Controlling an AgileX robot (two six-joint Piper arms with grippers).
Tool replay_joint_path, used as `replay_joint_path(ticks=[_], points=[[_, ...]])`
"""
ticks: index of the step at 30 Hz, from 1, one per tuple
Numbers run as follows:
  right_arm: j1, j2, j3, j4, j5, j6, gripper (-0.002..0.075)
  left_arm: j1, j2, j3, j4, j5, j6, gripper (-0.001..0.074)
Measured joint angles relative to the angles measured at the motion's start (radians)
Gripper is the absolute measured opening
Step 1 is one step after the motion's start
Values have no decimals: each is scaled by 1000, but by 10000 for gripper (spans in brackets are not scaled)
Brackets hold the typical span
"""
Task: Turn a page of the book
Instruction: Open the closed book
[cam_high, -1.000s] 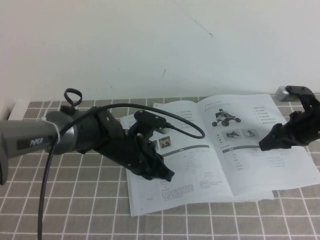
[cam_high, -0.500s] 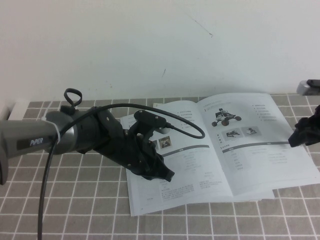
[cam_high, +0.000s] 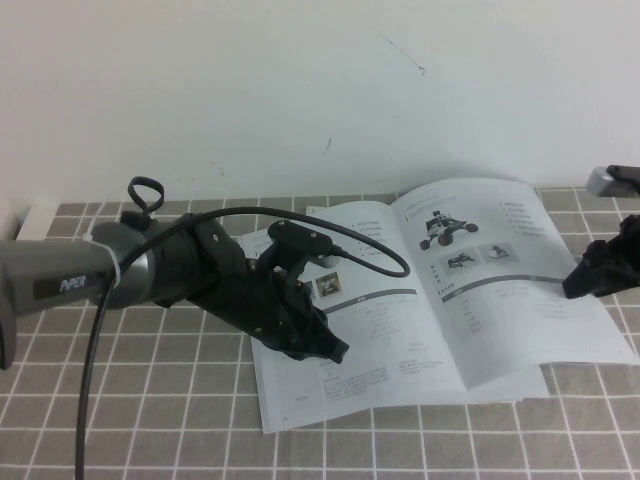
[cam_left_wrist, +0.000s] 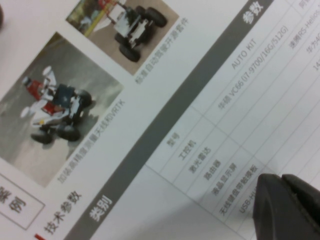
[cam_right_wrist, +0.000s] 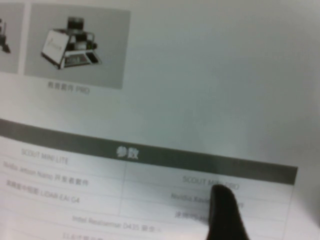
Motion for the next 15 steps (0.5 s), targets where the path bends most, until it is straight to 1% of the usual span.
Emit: replay_joint_path(ticks=[3,6,15], points=[[0,8,0,104,29,-78,393,0,0,0,0,0,0,-4],[11,10,0,172,56,-131,393,0,0,0,0,0,0,-4],[63,10,0,280,97,-198,393,0,0,0,0,0,0,-4]])
